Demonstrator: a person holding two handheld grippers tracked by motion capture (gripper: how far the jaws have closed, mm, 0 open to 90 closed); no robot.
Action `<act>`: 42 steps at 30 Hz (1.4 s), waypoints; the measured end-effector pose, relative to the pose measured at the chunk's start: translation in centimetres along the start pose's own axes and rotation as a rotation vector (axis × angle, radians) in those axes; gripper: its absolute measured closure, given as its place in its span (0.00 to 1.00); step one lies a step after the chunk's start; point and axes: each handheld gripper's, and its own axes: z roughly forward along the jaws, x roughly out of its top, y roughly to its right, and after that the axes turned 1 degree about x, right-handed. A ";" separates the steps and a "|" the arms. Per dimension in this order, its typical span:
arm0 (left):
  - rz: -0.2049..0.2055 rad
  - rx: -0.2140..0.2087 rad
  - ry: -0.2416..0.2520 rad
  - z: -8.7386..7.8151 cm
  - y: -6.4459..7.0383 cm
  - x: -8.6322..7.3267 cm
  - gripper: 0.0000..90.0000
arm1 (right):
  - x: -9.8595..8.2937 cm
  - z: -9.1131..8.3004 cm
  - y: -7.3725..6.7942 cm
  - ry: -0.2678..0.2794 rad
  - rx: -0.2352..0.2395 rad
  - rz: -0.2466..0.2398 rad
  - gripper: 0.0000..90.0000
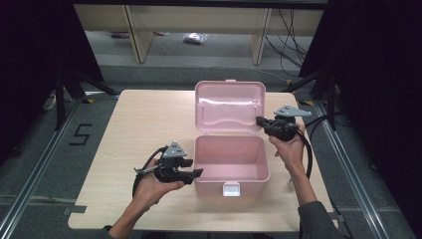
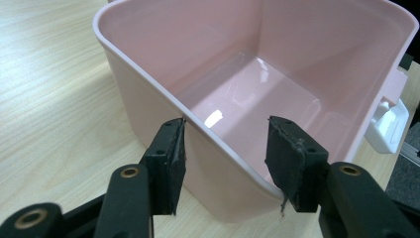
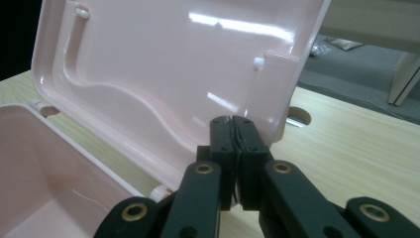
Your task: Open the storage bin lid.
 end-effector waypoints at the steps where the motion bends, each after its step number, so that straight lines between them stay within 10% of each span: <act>1: -0.001 0.002 0.001 0.0 0.0 0.0 0.55 | 0.0 -0.1 -0.1 0.001 -0.007 0.012 0.97; 27: 0.020 0.006 0.002 0.0 0.2 0.0 0.52 | -2.0 -6.3 -0.5 -0.022 -0.028 0.045 0.76; 42: 0.026 0.012 0.003 -0.1 0.1 0.0 0.52 | -3.0 -9.0 -0.3 -0.249 -0.081 0.002 0.48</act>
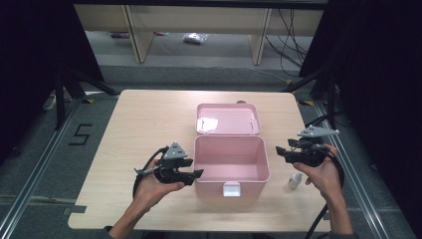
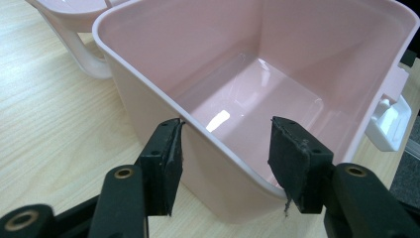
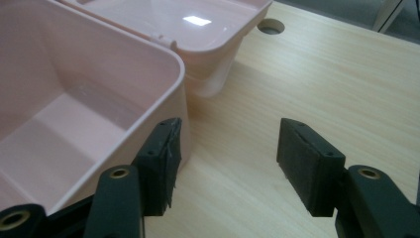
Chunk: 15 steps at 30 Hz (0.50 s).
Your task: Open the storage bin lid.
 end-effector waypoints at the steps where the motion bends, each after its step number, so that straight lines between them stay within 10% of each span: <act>1: 0.000 0.006 -0.001 0.0 0.1 0.0 0.52 | -0.1 0.0 0.1 -0.005 0.003 0.006 0.47; 15: -0.002 -0.006 -0.001 0.0 0.0 0.0 0.52 | -1.6 0.1 0.3 -0.172 0.007 0.006 0.34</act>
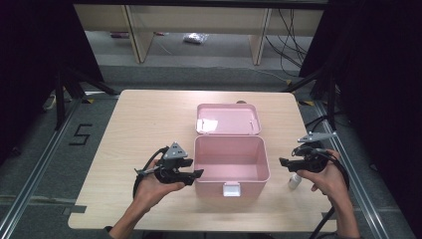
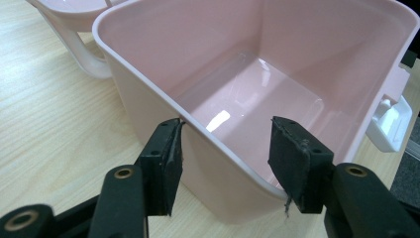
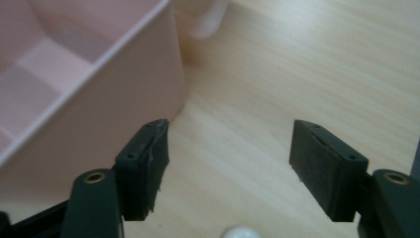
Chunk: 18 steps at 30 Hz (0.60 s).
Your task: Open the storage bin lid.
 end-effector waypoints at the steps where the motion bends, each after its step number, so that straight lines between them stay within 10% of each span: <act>1: 0.002 0.002 0.000 0.0 0.0 0.0 0.52 | 0.0 0.0 -0.1 -0.035 -0.007 0.004 0.33; 18: 0.001 0.009 0.004 0.0 0.1 0.0 0.52 | -1.9 0.7 0.2 -0.234 -0.012 -0.009 0.27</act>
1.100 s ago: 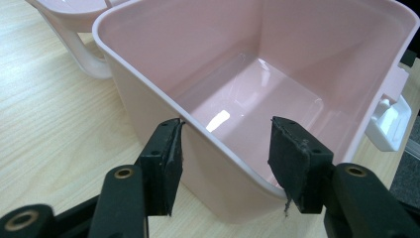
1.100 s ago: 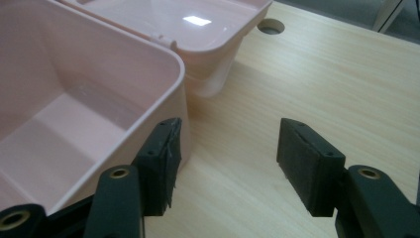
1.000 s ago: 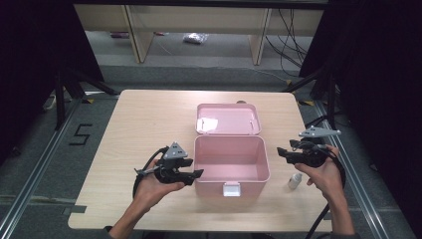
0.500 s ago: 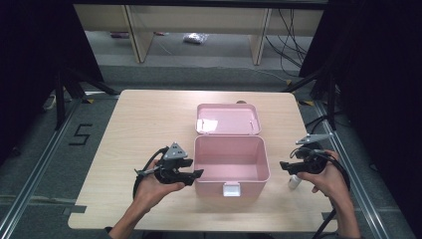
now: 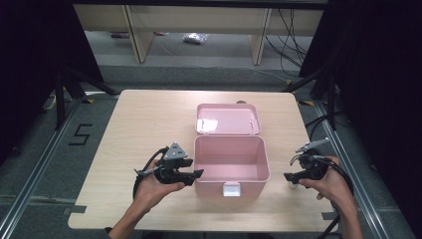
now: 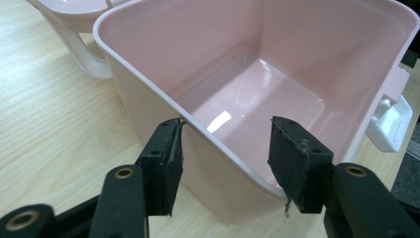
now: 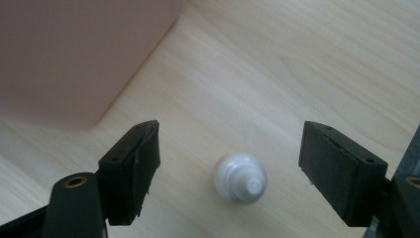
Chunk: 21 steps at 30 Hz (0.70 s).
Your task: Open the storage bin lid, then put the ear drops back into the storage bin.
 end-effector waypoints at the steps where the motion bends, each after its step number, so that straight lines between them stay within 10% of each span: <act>1: 0.000 0.000 0.000 0.0 0.0 0.0 0.52 | -0.1 0.0 0.0 -0.015 -0.003 0.009 0.27; 21: 0.006 -0.001 0.000 0.0 0.0 0.1 0.52 | -0.9 0.6 -0.1 -0.170 -0.010 -0.039 0.33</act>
